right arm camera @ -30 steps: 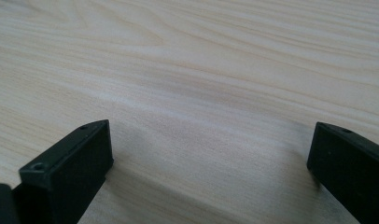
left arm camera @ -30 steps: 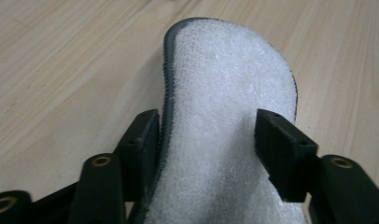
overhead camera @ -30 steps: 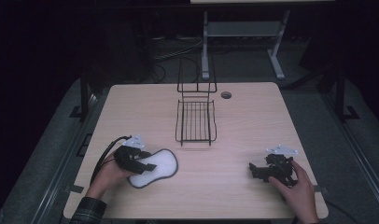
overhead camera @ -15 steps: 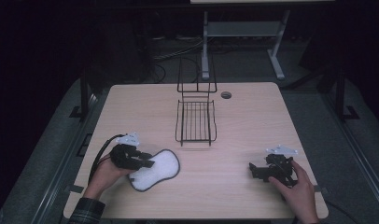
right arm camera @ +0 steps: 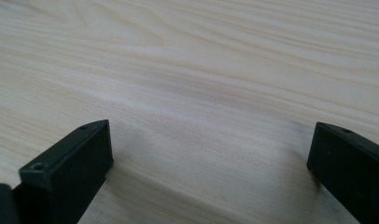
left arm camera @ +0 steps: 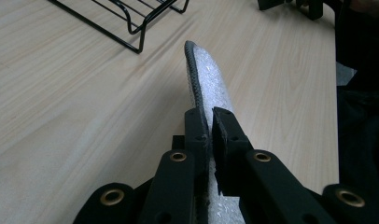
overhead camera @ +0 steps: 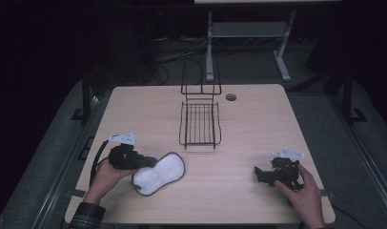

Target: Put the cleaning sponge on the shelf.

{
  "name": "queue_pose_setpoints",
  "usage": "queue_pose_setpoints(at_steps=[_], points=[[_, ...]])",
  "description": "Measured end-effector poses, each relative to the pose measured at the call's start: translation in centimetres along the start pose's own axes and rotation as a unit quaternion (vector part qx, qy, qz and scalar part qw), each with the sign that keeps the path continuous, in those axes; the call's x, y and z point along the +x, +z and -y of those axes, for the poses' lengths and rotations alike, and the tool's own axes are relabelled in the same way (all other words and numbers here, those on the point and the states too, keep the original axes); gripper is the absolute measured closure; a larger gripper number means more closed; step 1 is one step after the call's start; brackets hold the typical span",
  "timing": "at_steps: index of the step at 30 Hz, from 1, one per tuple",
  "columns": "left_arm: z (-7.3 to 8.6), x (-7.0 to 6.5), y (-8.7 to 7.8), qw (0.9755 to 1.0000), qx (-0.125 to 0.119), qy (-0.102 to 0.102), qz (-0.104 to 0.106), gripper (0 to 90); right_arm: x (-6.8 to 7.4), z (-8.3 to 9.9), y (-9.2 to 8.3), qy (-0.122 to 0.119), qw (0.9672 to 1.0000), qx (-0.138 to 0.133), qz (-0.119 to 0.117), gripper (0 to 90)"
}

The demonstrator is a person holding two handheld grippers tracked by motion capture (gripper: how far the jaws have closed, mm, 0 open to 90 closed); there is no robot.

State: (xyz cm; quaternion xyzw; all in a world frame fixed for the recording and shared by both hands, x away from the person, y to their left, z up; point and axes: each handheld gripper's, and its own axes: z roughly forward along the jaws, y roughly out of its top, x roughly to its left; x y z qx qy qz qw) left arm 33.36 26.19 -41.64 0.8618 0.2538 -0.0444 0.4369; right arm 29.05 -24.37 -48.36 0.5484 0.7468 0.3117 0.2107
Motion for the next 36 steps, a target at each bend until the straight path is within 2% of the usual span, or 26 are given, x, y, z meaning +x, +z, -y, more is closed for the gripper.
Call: queue_pose_setpoints(at_steps=[7,16,25,36], points=[[-0.3,-0.3,-0.3,0.9998,-0.014,0.006,-0.010,86.0,0.0,0.0,0.0,0.000,1.0000,0.000,0.000,0.0],[-0.7,-0.8,-0.3,0.9997,-0.015,0.008,-0.015,86.1,0.0,0.0,0.0,0.000,1.0000,0.000,0.000,0.0],[-1.6,-1.3,-0.7,0.9994,-0.027,0.002,-0.023,86.2,0.0,0.0,0.0,0.000,1.0000,0.000,0.000,0.0],[-3.0,-1.2,-1.4,0.9987,-0.038,-0.002,-0.035,86.2,0.0,0.0,0.0,0.000,1.0000,0.000,0.000,0.0]])
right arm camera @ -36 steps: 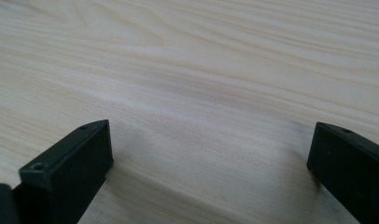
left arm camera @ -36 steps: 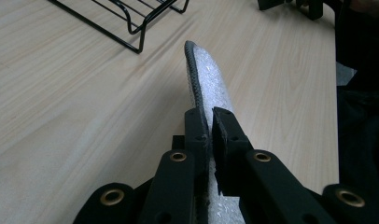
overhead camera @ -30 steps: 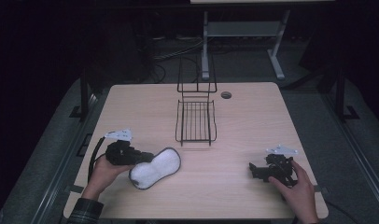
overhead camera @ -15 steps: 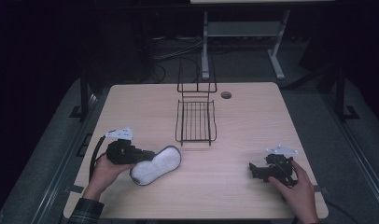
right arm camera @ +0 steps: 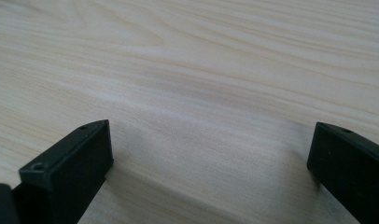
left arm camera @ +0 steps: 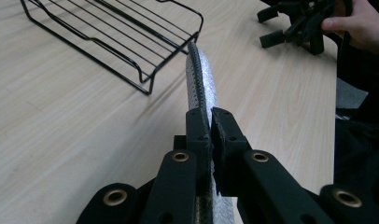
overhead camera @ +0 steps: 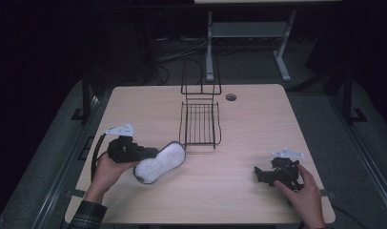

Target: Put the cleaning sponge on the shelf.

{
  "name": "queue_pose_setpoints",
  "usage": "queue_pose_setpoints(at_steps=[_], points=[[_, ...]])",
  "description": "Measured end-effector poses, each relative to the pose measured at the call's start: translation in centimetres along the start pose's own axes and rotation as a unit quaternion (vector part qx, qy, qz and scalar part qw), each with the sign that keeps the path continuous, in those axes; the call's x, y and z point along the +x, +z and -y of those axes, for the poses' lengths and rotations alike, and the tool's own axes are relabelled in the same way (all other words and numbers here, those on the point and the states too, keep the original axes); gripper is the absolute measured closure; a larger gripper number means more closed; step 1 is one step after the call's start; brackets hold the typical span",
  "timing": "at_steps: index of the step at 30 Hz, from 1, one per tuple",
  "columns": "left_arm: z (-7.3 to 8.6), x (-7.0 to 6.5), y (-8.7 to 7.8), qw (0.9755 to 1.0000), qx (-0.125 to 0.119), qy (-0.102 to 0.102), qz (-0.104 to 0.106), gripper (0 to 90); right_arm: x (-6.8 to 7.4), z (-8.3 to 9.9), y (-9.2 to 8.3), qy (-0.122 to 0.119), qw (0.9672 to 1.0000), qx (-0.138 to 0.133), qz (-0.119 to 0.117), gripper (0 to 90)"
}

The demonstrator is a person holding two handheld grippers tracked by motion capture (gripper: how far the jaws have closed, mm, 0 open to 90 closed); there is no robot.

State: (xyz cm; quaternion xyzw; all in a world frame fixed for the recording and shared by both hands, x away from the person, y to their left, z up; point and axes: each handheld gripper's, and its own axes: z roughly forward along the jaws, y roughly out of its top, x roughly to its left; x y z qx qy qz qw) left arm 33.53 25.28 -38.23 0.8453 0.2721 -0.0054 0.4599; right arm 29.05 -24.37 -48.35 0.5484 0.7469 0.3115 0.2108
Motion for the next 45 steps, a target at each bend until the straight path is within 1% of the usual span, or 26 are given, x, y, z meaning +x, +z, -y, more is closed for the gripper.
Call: queue_pose_setpoints(at_steps=[3,5,7,8,11,15,16,17,20,22,24,25,27,29,32,35,37,38,39,40,41,45], points=[[-0.3,0.0,-0.1,1.0000,-0.006,-0.002,0.000,86.2,0.0,0.0,0.0,0.000,1.0000,0.000,0.000,0.0],[-0.8,0.1,-0.1,0.9999,-0.015,-0.003,0.002,86.2,0.0,0.0,0.0,0.000,1.0000,0.000,0.000,0.0],[-1.1,0.2,-0.1,0.9999,-0.016,-0.003,0.000,86.2,0.0,0.0,0.0,0.000,1.0000,0.000,0.000,0.0],[-1.5,0.5,-0.1,0.9998,-0.019,-0.001,0.000,86.2,0.0,0.0,0.0,0.000,1.0000,0.000,0.000,0.0],[-1.9,0.7,-0.1,0.9997,-0.023,-0.004,-0.001,86.2,0.0,0.0,0.0,0.000,1.0000,0.000,0.000,0.0],[-2.7,1.2,-0.1,0.9995,-0.033,-0.002,-0.004,86.1,0.0,0.0,0.0,0.000,1.0000,0.000,-0.001,0.0],[-2.8,1.4,0.0,0.9991,-0.042,-0.008,0.000,86.2,0.0,0.0,0.0,-0.001,1.0000,0.000,-0.001,0.0],[-2.8,1.6,0.0,0.9988,-0.046,-0.013,0.003,86.1,0.0,0.0,0.0,0.000,1.0000,0.000,-0.001,0.0],[-2.7,2.2,0.3,0.9986,-0.048,-0.020,-0.004,86.2,0.0,0.0,0.0,-0.001,1.0000,0.000,-0.001,0.0],[-2.7,2.6,0.4,0.9983,-0.053,-0.023,-0.008,86.2,0.0,0.0,0.0,0.000,1.0000,0.000,-0.001,0.0],[-2.7,2.8,0.5,0.9978,-0.060,-0.026,-0.009,86.2,0.0,0.0,0.0,0.000,1.0000,0.000,-0.001,0.0],[-2.8,2.8,0.6,0.9977,-0.060,-0.029,-0.010,86.3,0.0,0.0,0.0,0.000,1.0000,0.000,-0.001,0.0],[-3.2,2.7,0.7,0.9981,-0.053,-0.022,-0.020,86.3,0.0,0.0,0.0,0.000,1.0000,0.000,-0.002,0.0],[-3.8,2.6,0.7,0.9982,-0.054,-0.017,-0.021,86.3,0.0,0.0,0.0,0.001,1.0000,0.000,-0.001,0.0],[-4.7,2.8,0.9,0.9981,-0.052,-0.013,-0.029,86.3,0.0,0.0,0.0,0.000,1.0000,0.001,-0.001,0.0],[-5.4,3.0,1.2,0.9978,-0.057,-0.015,-0.029,86.3,0.0,0.0,0.0,0.001,1.0000,0.001,-0.001,0.0],[-5.9,3.2,1.6,0.9977,-0.059,-0.011,-0.032,86.3,0.0,0.0,0.0,0.000,1.0000,0.001,-0.001,0.0],[-6.3,3.4,1.9,0.9977,-0.058,-0.010,-0.033,86.3,0.0,0.0,0.0,0.000,1.0000,0.001,-0.002,0.0],[-6.3,3.4,1.9,0.9977,-0.058,-0.010,-0.033,86.3,0.0,0.0,0.0,0.000,1.0000,0.001,-0.002,0.0],[-6.6,3.5,2.2,0.9976,-0.059,-0.008,-0.036,86.3,0.0,0.0,0.0,0.000,1.0000,0.000,-0.001,0.0],[-6.8,3.6,2.3,0.9976,-0.060,-0.009,-0.034,86.3,0.0,0.0,0.0,0.000,1.0000,0.001,-0.001,0.0],[-7.7,4.1,3.1,0.9976,-0.058,-0.008,-0.037,86.3,0.0,0.0,0.0,0.000,1.0000,0.001,-0.001,0.0]])
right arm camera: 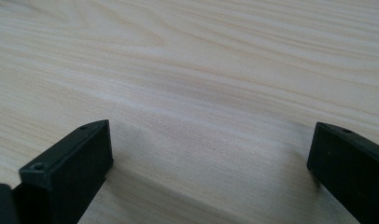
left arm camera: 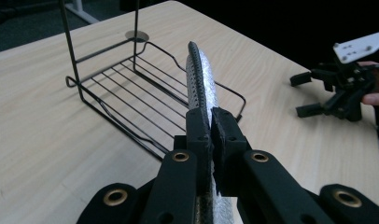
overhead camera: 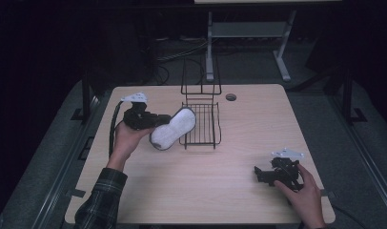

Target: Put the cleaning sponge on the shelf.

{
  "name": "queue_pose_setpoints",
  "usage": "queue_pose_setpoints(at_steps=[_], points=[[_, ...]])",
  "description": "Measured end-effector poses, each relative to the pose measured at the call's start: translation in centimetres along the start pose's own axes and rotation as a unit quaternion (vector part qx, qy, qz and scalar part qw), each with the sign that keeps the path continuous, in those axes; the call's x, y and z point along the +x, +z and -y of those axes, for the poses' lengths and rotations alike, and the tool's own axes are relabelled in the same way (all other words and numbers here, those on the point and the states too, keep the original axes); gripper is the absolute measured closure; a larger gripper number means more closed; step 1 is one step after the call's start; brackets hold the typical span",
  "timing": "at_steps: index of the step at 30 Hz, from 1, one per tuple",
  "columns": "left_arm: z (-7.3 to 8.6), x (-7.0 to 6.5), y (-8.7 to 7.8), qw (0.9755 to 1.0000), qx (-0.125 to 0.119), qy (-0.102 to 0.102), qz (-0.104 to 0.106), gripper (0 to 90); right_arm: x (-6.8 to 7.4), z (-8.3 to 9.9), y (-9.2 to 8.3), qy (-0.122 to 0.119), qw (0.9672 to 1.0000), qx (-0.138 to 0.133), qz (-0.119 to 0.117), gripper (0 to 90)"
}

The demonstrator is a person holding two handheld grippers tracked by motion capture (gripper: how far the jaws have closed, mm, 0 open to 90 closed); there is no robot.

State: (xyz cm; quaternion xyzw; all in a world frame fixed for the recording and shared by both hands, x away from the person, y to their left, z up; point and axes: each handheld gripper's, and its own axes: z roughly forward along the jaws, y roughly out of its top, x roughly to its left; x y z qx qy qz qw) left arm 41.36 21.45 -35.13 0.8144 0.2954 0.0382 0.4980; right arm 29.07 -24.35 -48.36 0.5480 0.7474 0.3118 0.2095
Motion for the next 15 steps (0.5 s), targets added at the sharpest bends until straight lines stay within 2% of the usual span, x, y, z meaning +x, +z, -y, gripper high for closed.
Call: queue_pose_setpoints(at_steps=[8,13,15], points=[[-1.4,1.6,2.2,0.9999,-0.006,-0.008,-0.013,86.3,0.0,0.0,0.0,0.000,1.0000,0.000,0.000,0.0],[-1.8,2.1,3.1,0.9998,-0.010,-0.010,-0.014,86.2,0.0,0.0,0.0,0.000,1.0000,0.000,0.000,0.0],[-2.1,2.5,4.1,0.9998,-0.009,-0.016,-0.009,86.2,0.0,0.0,0.0,0.000,1.0000,0.000,0.000,0.0]])
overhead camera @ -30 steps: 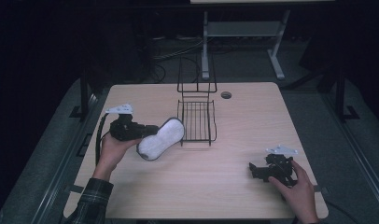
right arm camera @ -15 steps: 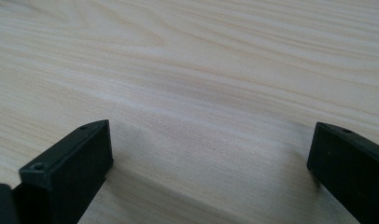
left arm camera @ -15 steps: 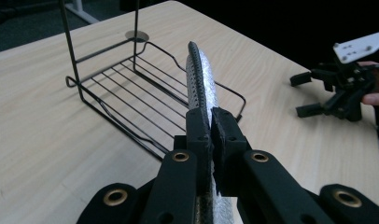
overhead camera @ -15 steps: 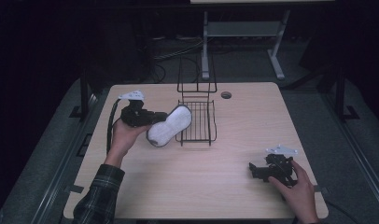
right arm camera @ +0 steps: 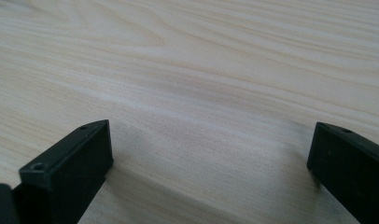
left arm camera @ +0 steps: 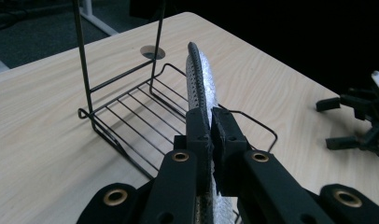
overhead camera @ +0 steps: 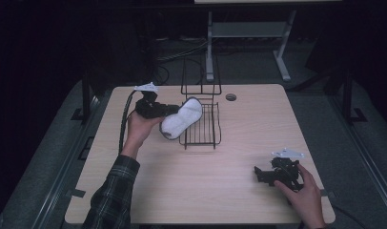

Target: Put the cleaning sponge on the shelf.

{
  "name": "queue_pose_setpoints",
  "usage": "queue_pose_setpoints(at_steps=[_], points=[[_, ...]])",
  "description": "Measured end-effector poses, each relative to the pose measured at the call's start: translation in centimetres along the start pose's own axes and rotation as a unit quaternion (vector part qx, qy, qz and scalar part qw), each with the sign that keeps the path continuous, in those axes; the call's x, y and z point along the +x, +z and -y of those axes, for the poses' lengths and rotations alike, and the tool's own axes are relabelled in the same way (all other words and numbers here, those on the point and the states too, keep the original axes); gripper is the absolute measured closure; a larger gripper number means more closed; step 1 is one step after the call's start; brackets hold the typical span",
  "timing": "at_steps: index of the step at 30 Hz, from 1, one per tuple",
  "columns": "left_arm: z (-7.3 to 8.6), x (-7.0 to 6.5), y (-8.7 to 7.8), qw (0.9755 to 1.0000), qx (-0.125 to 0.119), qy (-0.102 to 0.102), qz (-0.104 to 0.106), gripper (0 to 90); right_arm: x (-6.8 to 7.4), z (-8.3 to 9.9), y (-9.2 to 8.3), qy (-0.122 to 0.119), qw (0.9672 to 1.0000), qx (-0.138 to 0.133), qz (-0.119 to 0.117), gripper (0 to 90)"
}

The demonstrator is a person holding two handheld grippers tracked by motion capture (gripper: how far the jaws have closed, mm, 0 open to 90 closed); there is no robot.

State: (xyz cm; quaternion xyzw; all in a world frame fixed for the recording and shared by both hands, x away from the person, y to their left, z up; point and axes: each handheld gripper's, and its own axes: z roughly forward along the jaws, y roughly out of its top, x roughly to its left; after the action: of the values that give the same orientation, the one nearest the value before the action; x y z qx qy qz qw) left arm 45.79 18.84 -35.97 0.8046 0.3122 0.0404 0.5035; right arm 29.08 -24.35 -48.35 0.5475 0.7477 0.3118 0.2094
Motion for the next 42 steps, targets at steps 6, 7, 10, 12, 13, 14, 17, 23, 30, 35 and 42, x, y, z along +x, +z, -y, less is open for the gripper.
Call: queue_pose_setpoints(at_steps=[6,7,10,12,13,14,17,23,30,35,42], points=[[-0.6,0.4,1.9,0.9999,-0.002,-0.010,0.004,86.2,0.0,0.0,0.0,0.000,1.0000,0.000,0.000,0.0],[-0.7,0.5,2.2,0.9999,-0.002,-0.013,0.004,86.2,0.0,0.0,0.0,0.000,1.0000,0.000,0.000,0.0],[-0.8,0.9,3.1,0.9999,0.004,-0.009,0.006,86.2,0.0,0.0,0.0,0.000,1.0000,0.000,0.000,0.0],[-0.8,1.0,3.7,0.9999,0.006,-0.013,0.006,86.2,0.0,0.0,0.0,0.000,1.0000,0.000,0.000,0.0],[-0.8,1.0,4.0,0.9998,0.007,-0.016,0.006,86.2,0.0,0.0,0.0,-0.001,1.0000,0.000,0.000,0.0],[-0.9,1.1,4.2,0.9998,0.008,-0.017,0.006,86.2,0.0,0.0,0.0,0.000,1.0000,0.000,0.000,0.0],[-0.8,1.3,4.8,0.9997,0.005,-0.022,0.005,86.2,0.0,0.0,0.0,0.000,1.0000,0.000,0.000,0.0],[-0.8,1.7,5.6,0.9998,0.014,-0.017,-0.001,86.2,0.0,0.0,0.0,0.000,1.0000,0.000,-0.001,0.0],[-0.5,2.0,6.1,0.9994,0.018,-0.024,-0.015,85.4,0.0,0.0,0.0,-0.001,1.0000,0.000,-0.001,0.0],[-0.3,2.4,6.1,0.9990,0.030,-0.018,-0.029,85.0,0.0,0.0,0.0,-0.002,1.0000,0.000,-0.001,0.0],[0.2,2.9,6.3,0.9979,0.043,-0.021,-0.044,83.9,0.0,0.0,0.0,-0.002,1.0000,0.000,-0.002,0.0]])
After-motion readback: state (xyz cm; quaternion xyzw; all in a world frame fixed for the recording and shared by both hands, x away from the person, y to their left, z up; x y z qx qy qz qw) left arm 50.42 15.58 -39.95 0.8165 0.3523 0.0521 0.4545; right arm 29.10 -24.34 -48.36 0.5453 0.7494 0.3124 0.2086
